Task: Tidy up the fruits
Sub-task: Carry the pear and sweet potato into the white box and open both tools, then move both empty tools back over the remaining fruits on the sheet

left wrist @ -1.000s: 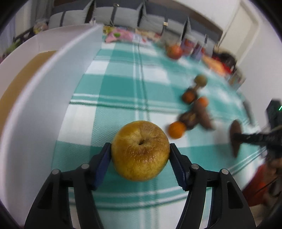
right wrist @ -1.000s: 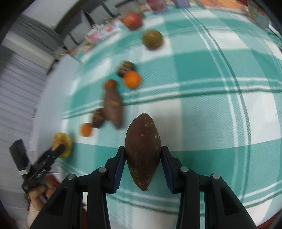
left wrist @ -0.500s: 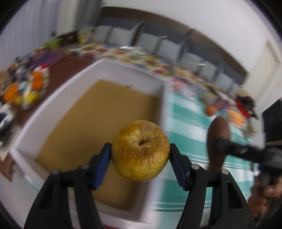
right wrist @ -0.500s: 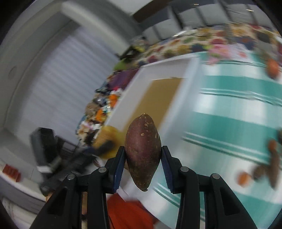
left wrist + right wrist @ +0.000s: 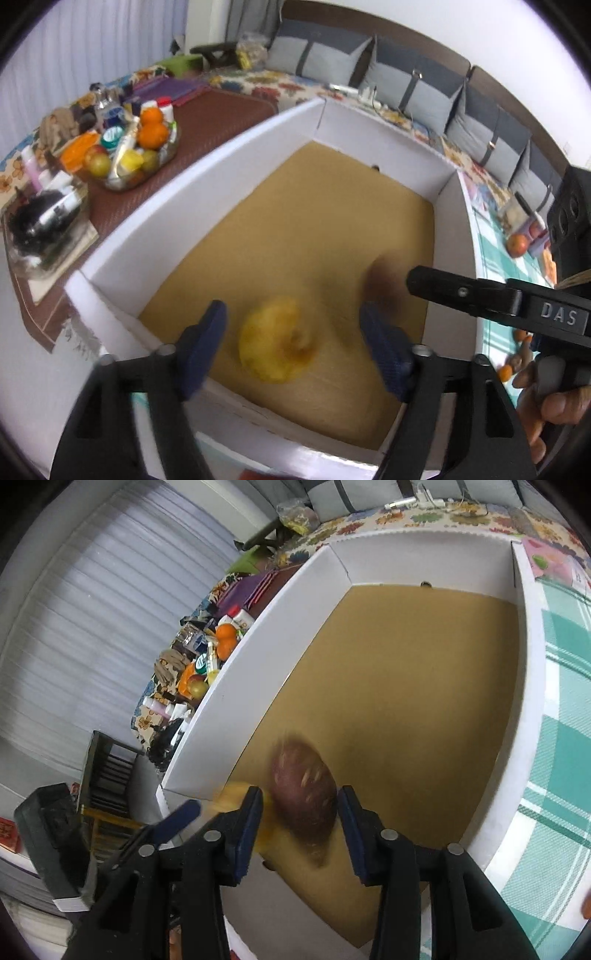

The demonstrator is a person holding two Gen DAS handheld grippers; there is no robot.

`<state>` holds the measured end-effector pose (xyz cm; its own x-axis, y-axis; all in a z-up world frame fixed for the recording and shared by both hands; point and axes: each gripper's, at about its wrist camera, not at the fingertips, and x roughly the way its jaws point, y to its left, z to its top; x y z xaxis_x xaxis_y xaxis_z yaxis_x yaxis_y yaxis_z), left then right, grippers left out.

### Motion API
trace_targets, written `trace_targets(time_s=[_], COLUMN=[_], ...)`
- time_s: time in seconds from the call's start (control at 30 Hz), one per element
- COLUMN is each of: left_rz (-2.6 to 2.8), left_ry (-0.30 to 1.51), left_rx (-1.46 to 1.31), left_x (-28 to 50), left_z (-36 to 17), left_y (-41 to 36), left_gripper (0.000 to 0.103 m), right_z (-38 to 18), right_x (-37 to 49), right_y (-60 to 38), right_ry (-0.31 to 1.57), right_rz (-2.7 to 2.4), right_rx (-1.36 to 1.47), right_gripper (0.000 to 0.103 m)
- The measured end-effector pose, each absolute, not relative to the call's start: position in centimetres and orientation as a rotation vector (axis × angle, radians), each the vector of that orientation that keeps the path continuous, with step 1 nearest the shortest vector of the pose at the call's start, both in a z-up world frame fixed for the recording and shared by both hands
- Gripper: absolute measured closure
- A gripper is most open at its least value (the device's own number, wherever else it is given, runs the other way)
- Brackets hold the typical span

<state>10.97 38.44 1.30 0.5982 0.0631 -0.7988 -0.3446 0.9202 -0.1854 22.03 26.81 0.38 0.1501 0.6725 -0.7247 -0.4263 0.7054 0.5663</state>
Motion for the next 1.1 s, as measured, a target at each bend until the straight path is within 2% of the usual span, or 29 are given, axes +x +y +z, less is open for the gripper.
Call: trace_targets(time_s=[0.07,0.13,0.2,0.3,0.4,0.6,0.77,0.9,1.1], left_rz=[0.241,0.230,0.203,0.119,0.008,-0.177,-0.202,-0.192,-0.141], left_ry=[0.873,0.842,0.813,0.775,0.766,0.852,0.960,1.027,1.007], left_rx=[-0.350,-0.357,-0.358,-0.353,-0.350,-0.327,-0.202,-0.114,-0.006], left_x=[10.5,10.0,9.6,9.0,8.6,8.5,7.9,7.6,8.2], left_z=[2.0,3.1,4.1,5.7,6.2,2.7,-4.3,-8.4,-9.6], left_y=[38.6,37.7,36.2,31.6,26.0,13.8,5.8,2.4,0.5], left_gripper=[0.019,0.019,0.017,0.015,0.012,0.011,0.011,0.011,0.011], right_z=[1.5,3.1,4.6,6.1,5.4,-2.0,-6.8,-9.0,-10.2], right_x=[21.6,20.9,20.1,18.1,15.3,9.1,5.8,6.6,9.6], right_y=[24.7,22.1,19.4,13.6,6.0,-9.6,-18.6,-21.5,-22.5], right_ry=[1.138,1.076,1.019,0.919,0.821,0.806,0.823,0.923,0.910], right_rz=[0.787,0.775,0.764,0.699,0.571,0.295,0.121,0.107,0.087], right_rx=[0.259,0.251,0.235,0.181,0.127,-0.039,-0.078,0.010,0.016], right_gripper=[0.030,0.029,0.019,0.007,0.000,0.000,0.000,0.000,0.000])
